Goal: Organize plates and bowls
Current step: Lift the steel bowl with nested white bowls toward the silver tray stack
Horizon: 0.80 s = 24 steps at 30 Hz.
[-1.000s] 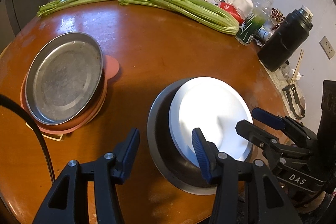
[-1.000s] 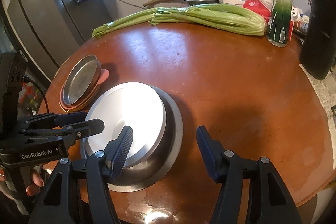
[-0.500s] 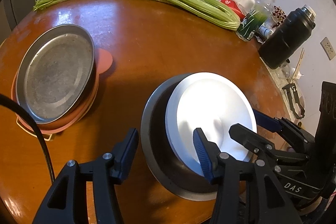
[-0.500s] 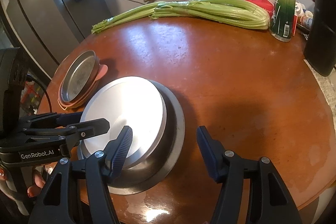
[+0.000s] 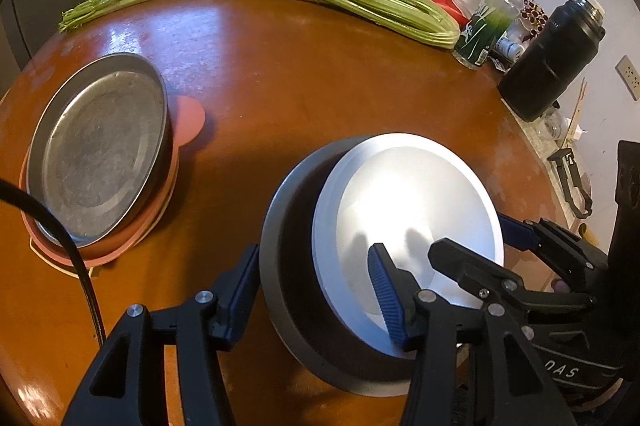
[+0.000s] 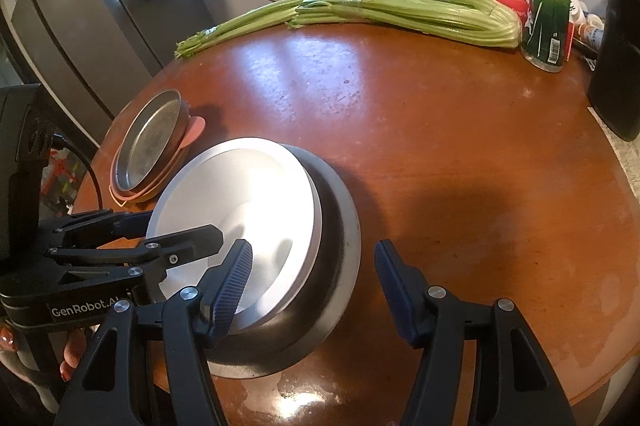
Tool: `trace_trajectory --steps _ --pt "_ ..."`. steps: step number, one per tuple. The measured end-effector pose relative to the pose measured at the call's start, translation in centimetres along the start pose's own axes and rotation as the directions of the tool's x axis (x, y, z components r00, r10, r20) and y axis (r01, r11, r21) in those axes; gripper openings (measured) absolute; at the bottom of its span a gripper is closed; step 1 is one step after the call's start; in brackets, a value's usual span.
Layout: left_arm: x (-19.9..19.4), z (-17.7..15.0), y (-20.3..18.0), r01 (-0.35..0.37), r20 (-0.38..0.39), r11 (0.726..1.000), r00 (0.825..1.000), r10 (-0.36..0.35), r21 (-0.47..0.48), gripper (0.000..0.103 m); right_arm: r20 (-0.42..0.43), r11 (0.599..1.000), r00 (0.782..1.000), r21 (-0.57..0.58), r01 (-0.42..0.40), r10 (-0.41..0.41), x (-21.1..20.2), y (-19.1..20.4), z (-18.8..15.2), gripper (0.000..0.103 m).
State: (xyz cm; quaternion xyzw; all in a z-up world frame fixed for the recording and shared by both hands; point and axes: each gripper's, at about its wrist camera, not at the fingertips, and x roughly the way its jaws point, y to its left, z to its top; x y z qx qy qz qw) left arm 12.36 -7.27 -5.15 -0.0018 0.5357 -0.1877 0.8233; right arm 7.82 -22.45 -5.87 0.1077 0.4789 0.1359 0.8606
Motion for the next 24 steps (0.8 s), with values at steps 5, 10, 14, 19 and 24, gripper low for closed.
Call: trace_trajectory --steps 5,10,14,19,24 --pt "0.2 0.1 -0.22 -0.017 0.001 1.0 1.0 0.017 0.011 0.054 -0.003 1.0 1.0 -0.002 0.001 -0.001 0.17 0.04 0.05 0.065" --pt "0.5 0.08 -0.25 -0.031 -0.003 0.999 1.0 0.031 0.015 0.054 -0.002 1.0 1.0 -0.001 0.002 -0.002 0.25 0.03 0.05 0.065" --pt "0.67 0.08 -0.18 -0.03 -0.006 0.999 1.0 0.03 0.014 0.054 -0.003 1.0 1.0 0.001 0.0 0.0 0.32 -0.06 0.06 0.065" --pt "0.66 -0.01 -0.17 -0.024 -0.002 1.0 1.0 0.024 0.013 0.054 -0.001 1.0 1.0 0.003 -0.01 0.01 0.4 -0.14 0.06 0.065" --pt "0.55 -0.02 -0.14 -0.012 -0.002 1.0 1.0 0.012 0.013 0.052 0.004 1.0 1.0 0.0 -0.026 0.026 0.31 -0.14 0.02 0.061"
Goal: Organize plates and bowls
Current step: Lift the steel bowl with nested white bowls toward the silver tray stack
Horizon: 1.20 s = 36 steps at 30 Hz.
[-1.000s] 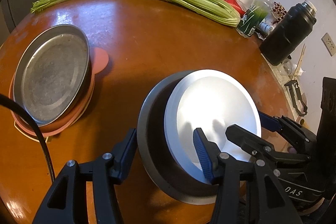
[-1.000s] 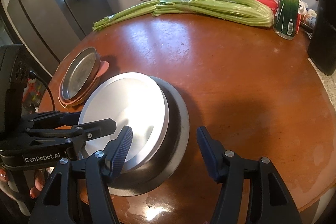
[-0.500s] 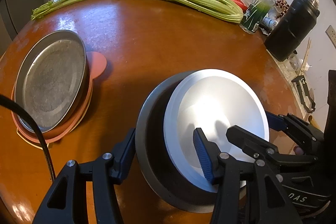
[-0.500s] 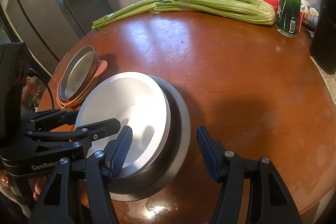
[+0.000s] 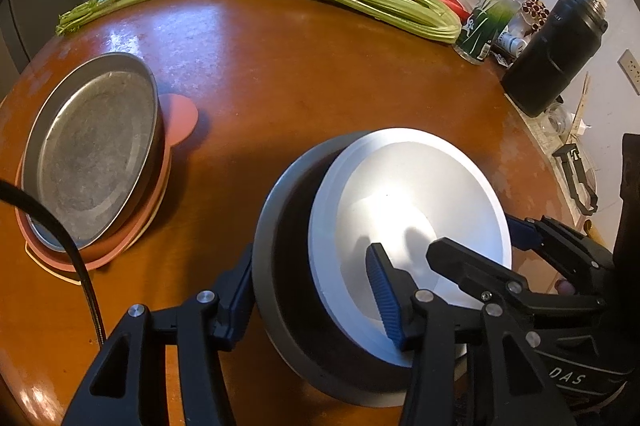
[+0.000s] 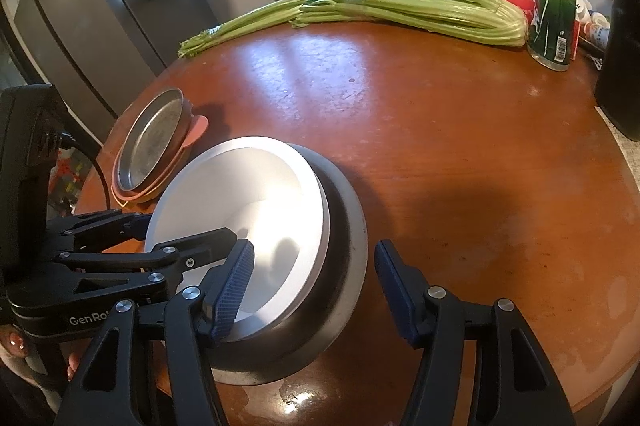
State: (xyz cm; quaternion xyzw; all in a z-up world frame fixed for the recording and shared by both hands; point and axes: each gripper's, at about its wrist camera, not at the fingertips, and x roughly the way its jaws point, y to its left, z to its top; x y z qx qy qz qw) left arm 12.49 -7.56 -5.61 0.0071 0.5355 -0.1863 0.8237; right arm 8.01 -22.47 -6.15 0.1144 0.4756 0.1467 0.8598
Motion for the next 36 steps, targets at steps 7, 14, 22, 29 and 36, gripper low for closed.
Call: trace_trajectory --steps 7,14,22,29,36 --pt "0.03 -0.03 -0.22 -0.01 -0.001 1.0 1.0 0.01 0.001 0.052 0.007 1.0 1.0 -0.011 -0.007 0.007 -0.17 0.41 -0.06 0.056" --pt "0.18 0.13 -0.36 -0.025 -0.008 1.0 1.0 0.025 -0.003 0.052 0.006 1.0 1.0 -0.011 0.002 -0.002 -0.17 0.38 -0.01 0.053" --pt "-0.09 0.11 -0.3 -0.031 -0.005 1.0 1.0 0.031 -0.003 0.052 0.01 1.0 1.0 -0.006 0.002 -0.002 -0.41 0.45 0.0 0.053" --pt "-0.27 -0.05 -0.29 -0.04 0.0 0.999 0.999 0.04 0.002 0.052 0.013 1.0 1.0 -0.01 0.002 -0.002 -0.5 0.64 -0.02 0.052" --pt "-0.22 -0.28 -0.26 -0.035 0.005 0.999 0.999 0.035 0.002 0.052 0.009 1.0 1.0 0.003 -0.01 0.01 -0.14 0.25 -0.26 0.052"
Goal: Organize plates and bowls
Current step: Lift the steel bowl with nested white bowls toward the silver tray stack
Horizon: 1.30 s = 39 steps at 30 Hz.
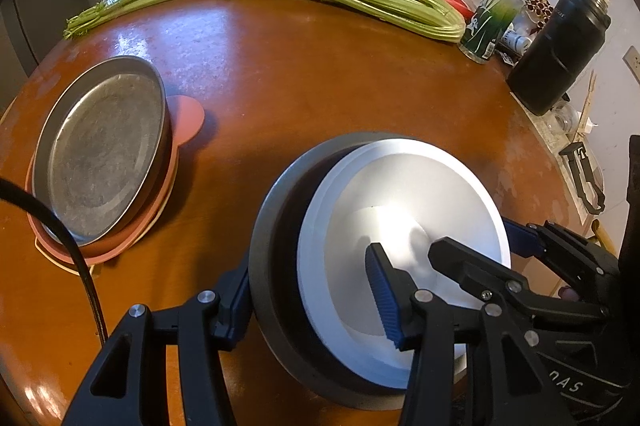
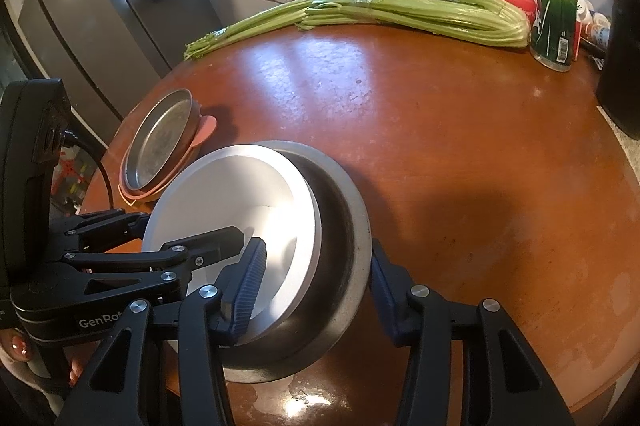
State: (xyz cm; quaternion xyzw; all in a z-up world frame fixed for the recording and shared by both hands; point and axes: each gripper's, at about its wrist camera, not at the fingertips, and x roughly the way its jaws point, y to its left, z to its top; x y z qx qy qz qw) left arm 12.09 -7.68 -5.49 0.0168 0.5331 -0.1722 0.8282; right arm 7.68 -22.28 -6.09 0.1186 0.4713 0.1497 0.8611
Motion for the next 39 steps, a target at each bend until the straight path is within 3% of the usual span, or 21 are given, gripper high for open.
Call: trace_trajectory --steps 10,39 --pt "-0.2 -0.5 0.4 0.035 0.01 0.999 0.999 -0.035 -0.028 0.052 -0.007 1.0 1.0 0.003 -0.021 0.021 -0.2 0.3 -1.1 0.052" --pt "-2.6 -0.3 0.8 0.01 0.064 0.999 0.998 -0.008 -0.035 0.052 0.032 1.0 0.999 -0.029 -0.013 0.014 -1.4 1.7 0.0 0.05"
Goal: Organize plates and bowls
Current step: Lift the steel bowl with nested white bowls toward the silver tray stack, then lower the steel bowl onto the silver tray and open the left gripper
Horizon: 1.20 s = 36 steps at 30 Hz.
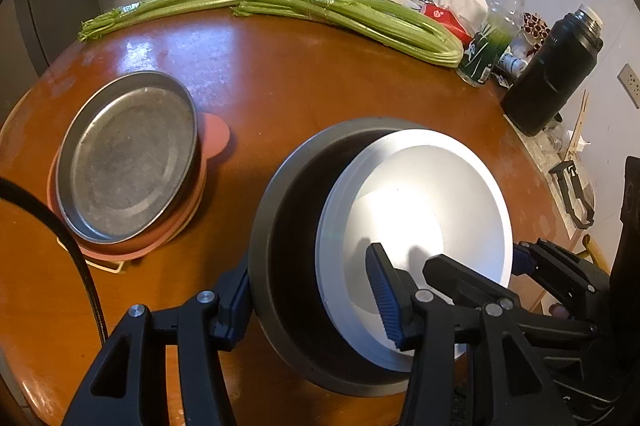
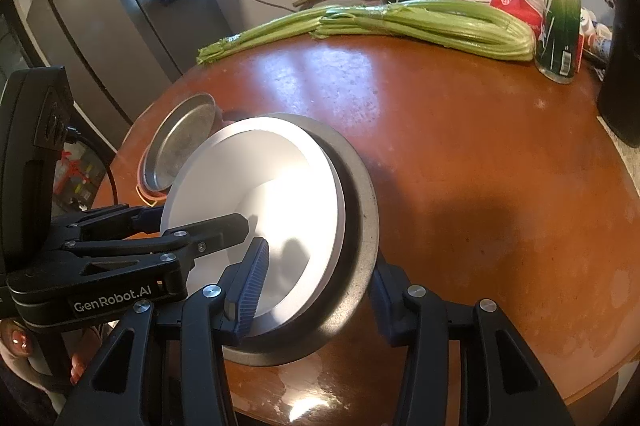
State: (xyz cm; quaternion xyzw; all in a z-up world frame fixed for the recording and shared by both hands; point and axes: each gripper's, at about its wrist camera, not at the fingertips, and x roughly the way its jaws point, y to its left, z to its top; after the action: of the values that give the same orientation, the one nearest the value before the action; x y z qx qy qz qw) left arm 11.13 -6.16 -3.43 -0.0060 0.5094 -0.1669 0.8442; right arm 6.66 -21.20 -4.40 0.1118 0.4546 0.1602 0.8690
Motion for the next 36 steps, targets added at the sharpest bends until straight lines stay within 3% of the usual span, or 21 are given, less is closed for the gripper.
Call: trace_trajectory --steps 36 --pt "-4.4 0.2 8.3 -0.032 0.08 0.992 0.996 0.042 -0.125 0.052 0.003 0.984 0.999 -0.169 -0.05 0.051 2.6 8.3 4.7 0.05"
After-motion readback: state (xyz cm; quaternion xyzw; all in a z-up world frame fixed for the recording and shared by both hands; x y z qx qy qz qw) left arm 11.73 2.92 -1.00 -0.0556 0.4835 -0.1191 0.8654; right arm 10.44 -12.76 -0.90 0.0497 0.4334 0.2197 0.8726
